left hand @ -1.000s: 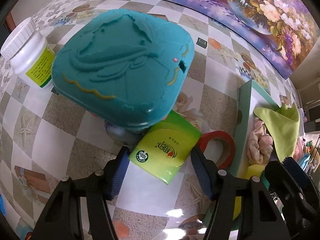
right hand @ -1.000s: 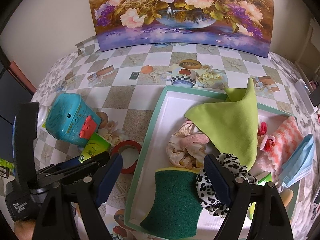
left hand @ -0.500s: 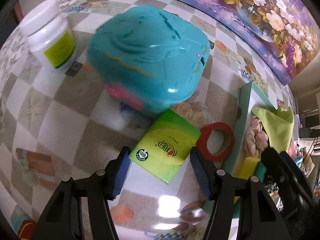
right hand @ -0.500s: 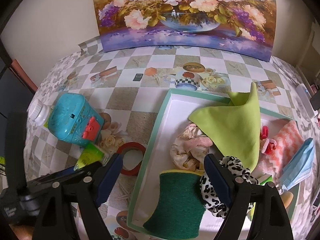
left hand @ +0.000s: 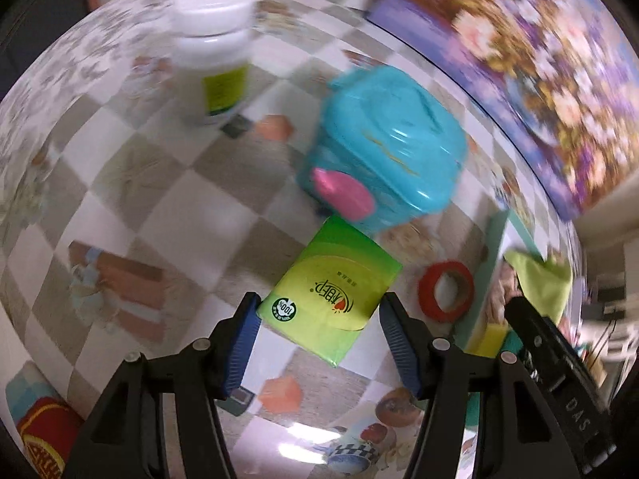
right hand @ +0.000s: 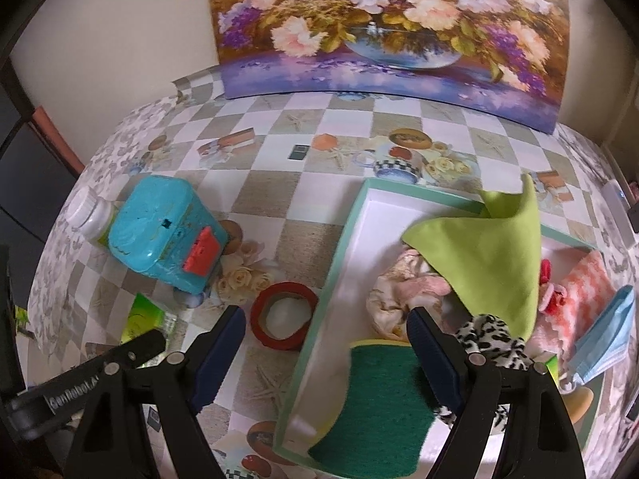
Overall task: Organize soft objects
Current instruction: 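Grasp the red tape ring with the right tool while the left tool holds the tissue pack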
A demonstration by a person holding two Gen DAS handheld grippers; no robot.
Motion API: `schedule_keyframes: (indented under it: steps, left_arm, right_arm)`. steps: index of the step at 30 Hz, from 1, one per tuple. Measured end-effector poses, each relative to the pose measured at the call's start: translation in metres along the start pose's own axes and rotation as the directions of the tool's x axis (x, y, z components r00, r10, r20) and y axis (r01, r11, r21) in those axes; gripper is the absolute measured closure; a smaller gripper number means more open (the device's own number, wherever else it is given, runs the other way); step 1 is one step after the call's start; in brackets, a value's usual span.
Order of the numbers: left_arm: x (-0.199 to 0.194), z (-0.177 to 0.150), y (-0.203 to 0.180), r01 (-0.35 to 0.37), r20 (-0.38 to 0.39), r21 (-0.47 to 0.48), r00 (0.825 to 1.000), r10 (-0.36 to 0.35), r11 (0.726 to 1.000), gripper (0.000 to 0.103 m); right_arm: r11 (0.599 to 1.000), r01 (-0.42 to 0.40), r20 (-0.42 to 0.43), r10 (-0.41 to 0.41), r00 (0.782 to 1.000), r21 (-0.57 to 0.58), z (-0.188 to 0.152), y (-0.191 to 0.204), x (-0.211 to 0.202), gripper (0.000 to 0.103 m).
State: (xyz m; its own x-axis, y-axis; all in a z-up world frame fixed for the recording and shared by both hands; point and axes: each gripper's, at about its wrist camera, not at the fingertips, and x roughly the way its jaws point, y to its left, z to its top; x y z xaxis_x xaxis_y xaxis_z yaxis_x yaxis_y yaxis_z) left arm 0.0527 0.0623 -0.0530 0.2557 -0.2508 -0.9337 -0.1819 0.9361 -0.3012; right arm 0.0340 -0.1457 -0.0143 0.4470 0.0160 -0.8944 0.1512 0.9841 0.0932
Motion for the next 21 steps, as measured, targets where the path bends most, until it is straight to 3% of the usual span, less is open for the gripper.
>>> schedule_keyframes:
  steps: [5, 10, 13, 16, 21]
  left_arm:
    - [-0.005, 0.004, 0.031, -0.023, 0.027, -0.119, 0.999, 0.026, 0.993, 0.04]
    - [-0.012, 0.008, 0.05, -0.002, 0.052, -0.195, 0.999, 0.013, 0.981, 0.04]
    - [-0.016, 0.008, 0.061, 0.02, 0.056, -0.219, 0.998, -0.008, 0.975, 0.04]
    - [-0.019, 0.01, 0.065, 0.031, 0.066, -0.229, 0.998, -0.016, 0.973, 0.04]
    - [-0.017, 0.02, 0.063, 0.064, 0.067, -0.261, 0.997, -0.048, 0.963, 0.04]
  right_arm:
    - [0.997, -0.044, -0.003, 0.044, 0.999, -0.062, 0.0, 0.02, 0.008, 0.03]
    - [0.987, -0.049, -0.065, 0.039, 0.997, -0.155, -0.006, 0.043, 0.031, 0.054]
    - [0.982, -0.026, -0.089, 0.009, 0.996, -0.189, -0.008, 0.051, 0.044, 0.056]
    - [0.977, -0.022, -0.113, -0.002, 0.994, -0.211, -0.008, 0.057, 0.055, 0.065]
    - [0.97, 0.013, -0.136, -0.047, 0.99, -0.241, -0.009, 0.062, 0.07, 0.065]
